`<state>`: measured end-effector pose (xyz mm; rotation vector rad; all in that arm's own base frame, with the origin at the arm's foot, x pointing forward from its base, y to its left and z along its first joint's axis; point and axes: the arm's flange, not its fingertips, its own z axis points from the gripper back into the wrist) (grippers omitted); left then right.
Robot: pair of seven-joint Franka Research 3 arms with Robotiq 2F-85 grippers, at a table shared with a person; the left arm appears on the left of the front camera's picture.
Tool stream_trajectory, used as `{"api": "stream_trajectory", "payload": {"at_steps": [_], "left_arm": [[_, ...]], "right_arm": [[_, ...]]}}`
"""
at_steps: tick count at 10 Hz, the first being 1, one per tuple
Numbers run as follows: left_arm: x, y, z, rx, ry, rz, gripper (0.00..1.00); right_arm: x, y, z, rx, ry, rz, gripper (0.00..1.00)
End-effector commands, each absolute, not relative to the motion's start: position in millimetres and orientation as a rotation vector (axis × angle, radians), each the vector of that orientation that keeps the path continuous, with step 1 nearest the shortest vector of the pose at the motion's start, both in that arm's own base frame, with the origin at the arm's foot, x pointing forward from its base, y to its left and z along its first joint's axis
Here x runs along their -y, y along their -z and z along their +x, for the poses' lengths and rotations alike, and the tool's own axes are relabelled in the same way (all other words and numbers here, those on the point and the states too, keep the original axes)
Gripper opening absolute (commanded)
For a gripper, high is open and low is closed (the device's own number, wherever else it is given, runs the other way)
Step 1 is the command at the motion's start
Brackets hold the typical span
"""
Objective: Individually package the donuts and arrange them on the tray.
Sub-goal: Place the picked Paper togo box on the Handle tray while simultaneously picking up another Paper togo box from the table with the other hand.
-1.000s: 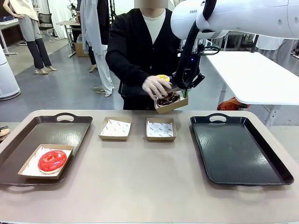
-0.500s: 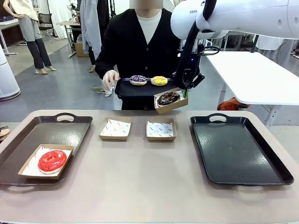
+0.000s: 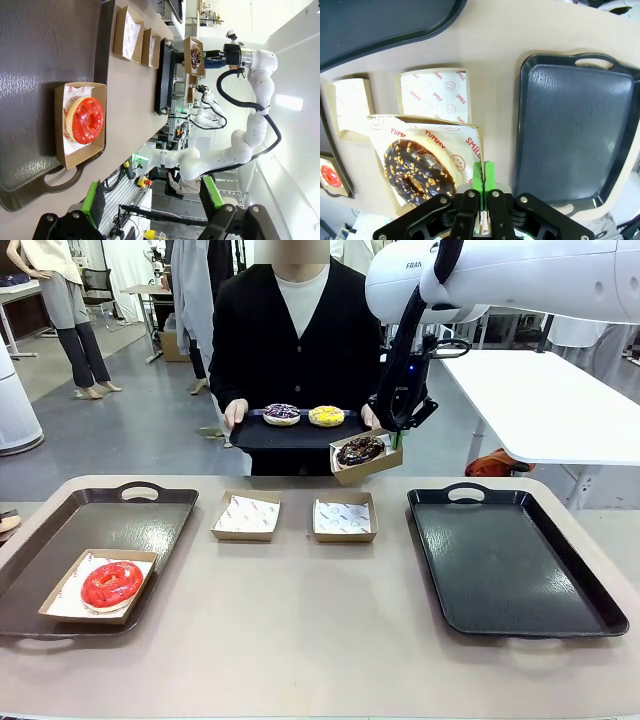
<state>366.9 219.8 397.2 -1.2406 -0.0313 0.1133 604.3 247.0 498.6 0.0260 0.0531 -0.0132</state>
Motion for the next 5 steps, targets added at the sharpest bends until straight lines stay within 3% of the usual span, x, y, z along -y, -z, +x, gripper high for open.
{"api": "stream_trajectory", "payload": {"at_steps": [1, 5], "left_arm": [[-220.9, -397.5, 365.4, 0.034, -0.115, -1.244, 1.00], [-220.9, -397.5, 365.4, 0.034, -0.115, -1.244, 1.00]], "right_arm": [[-244.1, -498.3, 600.5, -0.058, 0.015, 0.027, 0.00], [-244.1, -498.3, 600.5, -0.058, 0.015, 0.027, 0.00]]}}
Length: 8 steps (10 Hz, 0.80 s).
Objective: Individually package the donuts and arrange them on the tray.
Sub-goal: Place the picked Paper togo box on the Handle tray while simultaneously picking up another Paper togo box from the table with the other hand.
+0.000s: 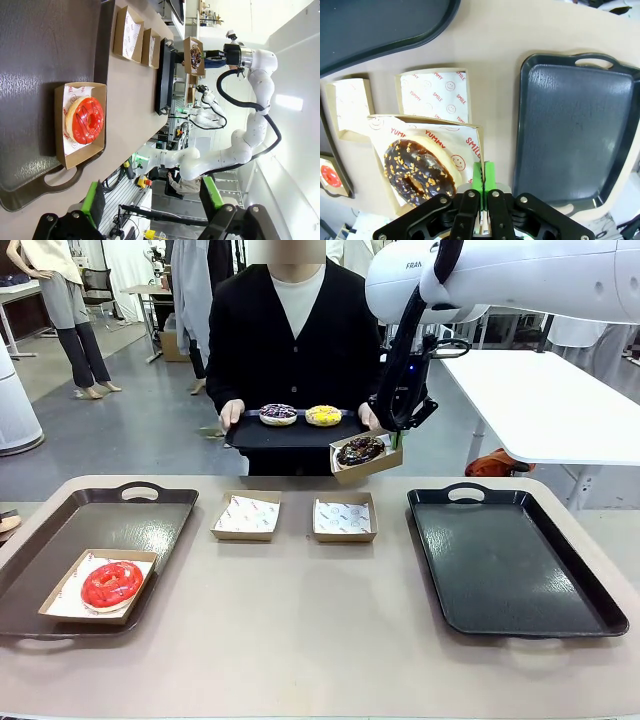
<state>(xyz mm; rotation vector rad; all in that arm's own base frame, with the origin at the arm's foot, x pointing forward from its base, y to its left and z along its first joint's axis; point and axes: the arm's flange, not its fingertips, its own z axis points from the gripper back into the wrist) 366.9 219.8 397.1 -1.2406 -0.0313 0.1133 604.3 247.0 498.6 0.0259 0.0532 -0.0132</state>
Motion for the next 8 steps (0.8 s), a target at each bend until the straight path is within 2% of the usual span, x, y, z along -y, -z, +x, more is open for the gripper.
{"api": "stream_trajectory", "payload": {"at_steps": [1, 8], "left_arm": [[-220.9, -397.5, 365.4, 0.034, -0.115, -1.244, 1.00], [-220.9, -397.5, 365.4, 0.034, -0.115, -1.244, 1.00]], "right_arm": [[-244.1, -498.3, 600.5, -0.058, 0.015, 0.027, 0.00], [-244.1, -498.3, 600.5, -0.058, 0.015, 0.027, 0.00]]}}
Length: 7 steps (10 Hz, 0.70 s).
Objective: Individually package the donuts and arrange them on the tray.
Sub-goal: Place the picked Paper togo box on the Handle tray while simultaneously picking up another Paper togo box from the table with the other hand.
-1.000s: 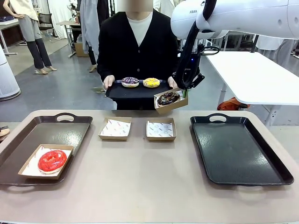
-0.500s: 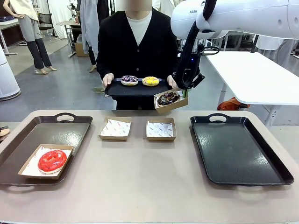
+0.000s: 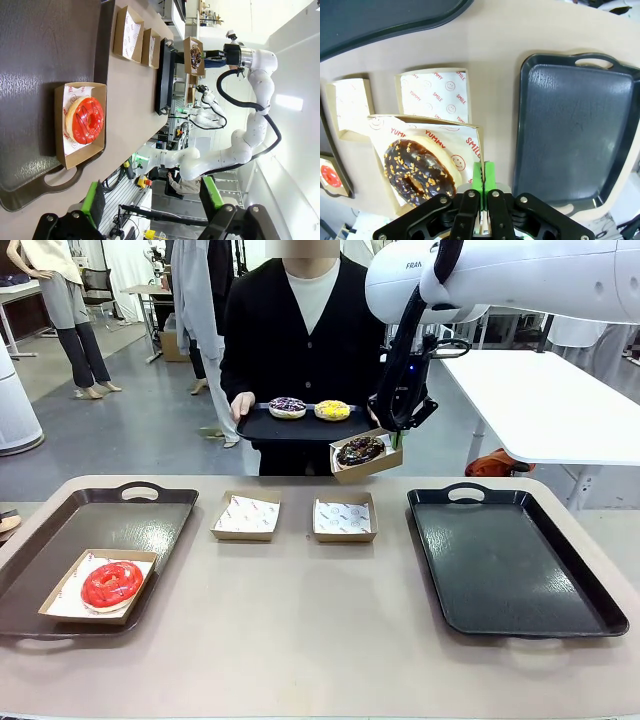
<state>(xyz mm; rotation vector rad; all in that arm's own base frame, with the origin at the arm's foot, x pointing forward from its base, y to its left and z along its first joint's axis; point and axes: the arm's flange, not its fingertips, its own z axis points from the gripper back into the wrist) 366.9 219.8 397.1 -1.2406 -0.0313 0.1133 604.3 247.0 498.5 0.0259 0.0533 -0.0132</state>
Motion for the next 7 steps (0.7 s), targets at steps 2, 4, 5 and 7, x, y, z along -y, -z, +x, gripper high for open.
{"api": "stream_trajectory", "payload": {"at_steps": [2, 4, 5, 7], "left_arm": [[-207, -405, 373, 0.024, -0.080, -1.163, 1.00], [-181, -430, 400, 0.018, -0.072, -0.976, 1.00], [-167, -444, 414, 0.018, -0.065, -0.921, 1.00], [-127, -479, 442, 0.020, -0.044, -0.795, 1.00]], "right_arm": [[-236, -500, 598, -0.048, -0.029, 0.041, 0.02], [-210, -506, 568, -0.042, -0.074, 0.026, 0.02], [-193, -509, 552, -0.036, -0.069, 0.023, 0.02], [-158, -516, 508, -0.005, -0.051, 0.039, 0.02]]}}
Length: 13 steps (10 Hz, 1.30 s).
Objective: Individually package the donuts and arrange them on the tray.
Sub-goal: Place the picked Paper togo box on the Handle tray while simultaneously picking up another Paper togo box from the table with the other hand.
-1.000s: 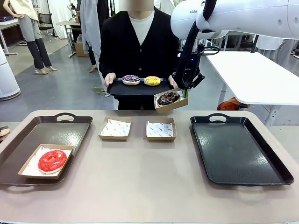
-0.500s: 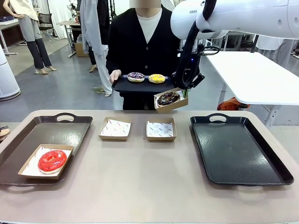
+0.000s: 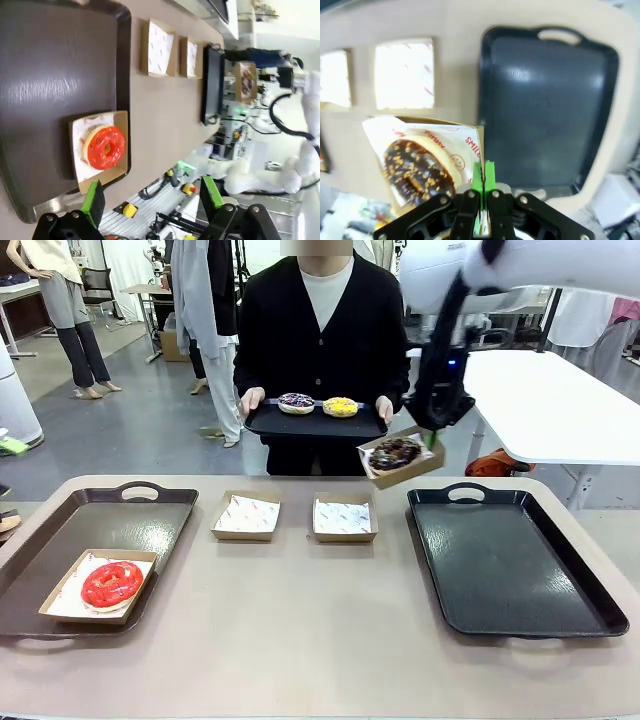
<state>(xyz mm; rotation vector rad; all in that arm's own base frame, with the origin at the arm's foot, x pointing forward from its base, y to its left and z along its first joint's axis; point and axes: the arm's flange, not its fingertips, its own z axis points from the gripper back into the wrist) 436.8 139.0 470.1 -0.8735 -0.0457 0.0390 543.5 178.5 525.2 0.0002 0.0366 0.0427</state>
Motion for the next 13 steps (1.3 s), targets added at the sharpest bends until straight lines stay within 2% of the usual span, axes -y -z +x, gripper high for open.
{"api": "stream_trajectory", "payload": {"at_steps": [1, 3, 5, 9, 12, 13], "left_arm": [[-107, -491, 460, 0.017, -0.034, -0.743, 1.00], [-62, -509, 489, -0.022, -0.026, -0.632, 1.00], [-23, -504, 523, -0.042, -0.040, -0.538, 1.00], [63, -473, 560, -0.063, -0.059, -0.294, 1.00], [120, -453, 565, -0.016, -0.045, -0.152, 1.00], [136, -449, 564, 0.003, -0.032, -0.117, 1.00]], "right_arm": [[-142, -514, 491, 0.006, -0.031, 0.045, 0.02], [-116, -509, 448, 0.017, 0.042, 0.071, 0.02], [-88, -497, 426, 0.056, 0.064, 0.086, 0.02], [-52, -457, 420, 0.058, 0.023, 0.067, 0.02], [-39, -434, 426, 0.009, 0.019, 0.071, 0.02], [-50, -449, 419, 0.027, 0.033, 0.052, 0.02]]}}
